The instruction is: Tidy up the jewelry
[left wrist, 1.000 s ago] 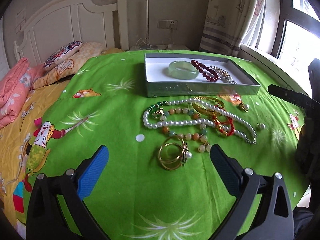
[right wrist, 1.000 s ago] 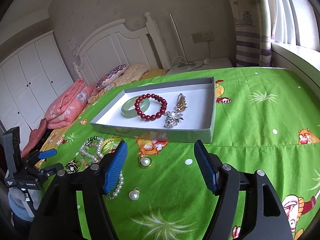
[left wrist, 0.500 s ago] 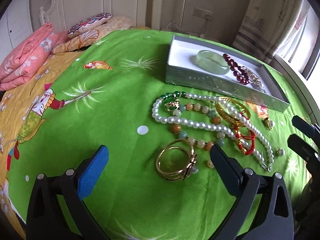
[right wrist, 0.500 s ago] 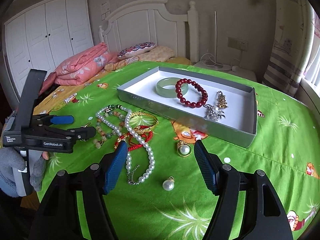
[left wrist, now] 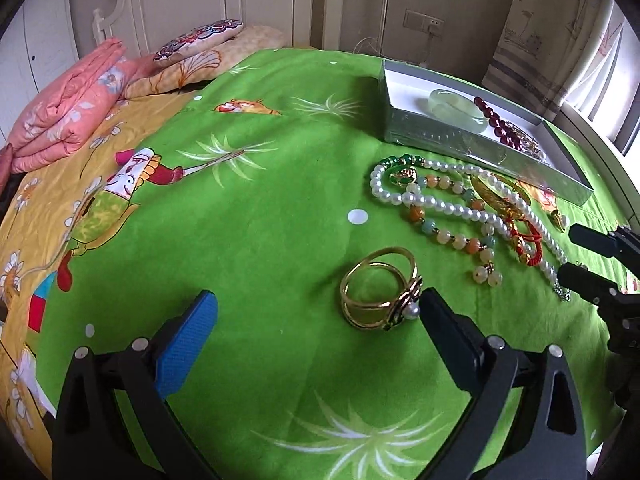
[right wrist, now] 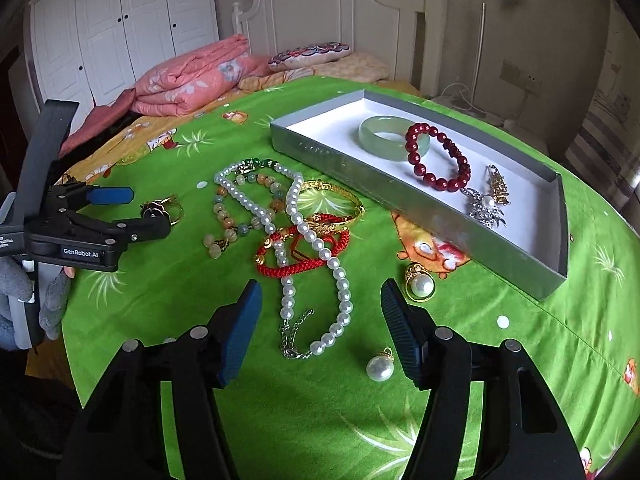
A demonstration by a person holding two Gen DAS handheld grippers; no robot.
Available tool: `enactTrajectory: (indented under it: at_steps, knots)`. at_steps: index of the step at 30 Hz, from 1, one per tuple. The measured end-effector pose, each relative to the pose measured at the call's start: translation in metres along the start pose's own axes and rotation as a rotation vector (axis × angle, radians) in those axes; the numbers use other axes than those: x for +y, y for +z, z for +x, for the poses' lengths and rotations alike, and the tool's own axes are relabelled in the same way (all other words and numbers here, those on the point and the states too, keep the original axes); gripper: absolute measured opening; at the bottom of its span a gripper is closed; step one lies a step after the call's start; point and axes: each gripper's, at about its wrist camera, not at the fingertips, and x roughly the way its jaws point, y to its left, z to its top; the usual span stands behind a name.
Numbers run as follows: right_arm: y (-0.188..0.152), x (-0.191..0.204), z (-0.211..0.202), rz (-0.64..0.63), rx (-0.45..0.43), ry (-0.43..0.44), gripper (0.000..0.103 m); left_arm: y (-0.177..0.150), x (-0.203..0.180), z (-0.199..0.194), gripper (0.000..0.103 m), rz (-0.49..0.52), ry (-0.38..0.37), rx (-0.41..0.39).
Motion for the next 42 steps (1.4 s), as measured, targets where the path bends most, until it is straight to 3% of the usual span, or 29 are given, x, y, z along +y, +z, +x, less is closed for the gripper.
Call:
enactTrajectory:
  at_steps: [2,5,9,12,13,14,17,21,32,42]
  knots:
    - [0.001,-0.003,0.005,0.009,0.022,0.004,0.049,0.002,-0.001,0.0,0.099,-0.012,-0.014,0.005]
    - [0.003,-0.011,0.009,0.014,0.039,-0.007,0.044,0.004,-0.005,-0.001,0.099,-0.037,-0.046,0.008]
    - [0.005,-0.017,0.016,0.021,0.064,-0.027,0.04,0.004,-0.015,0.002,0.098,-0.02,-0.003,0.003]
    - [0.005,-0.009,0.017,-0.019,0.064,-0.032,0.032,0.003,-0.022,-0.001,0.069,0.016,0.031,-0.025]
    - [0.004,-0.005,0.017,-0.036,0.061,-0.028,0.019,0.004,-0.025,-0.002,0.048,0.038,0.038,-0.034]
    - [0.004,-0.001,0.017,-0.058,0.059,-0.029,0.008,0.004,-0.027,-0.003,0.038,0.061,0.022,-0.043]
    - [0.003,0.009,0.014,-0.103,0.032,-0.112,0.008,0.003,-0.024,-0.004,0.037,0.075,-0.011,-0.048]
    - [0.004,0.015,-0.015,-0.107,-0.111,-0.163,0.008,0.0,-0.013,-0.007,0.037,0.059,-0.05,-0.063]
    - [0.04,0.027,-0.115,-0.137,-0.44,-0.255,0.008,0.006,-0.016,-0.05,0.037,0.117,-0.001,-0.219]
    - [0.069,0.036,-0.167,-0.201,-0.544,-0.303,0.008,0.017,-0.023,-0.078,0.037,0.155,-0.037,-0.284]
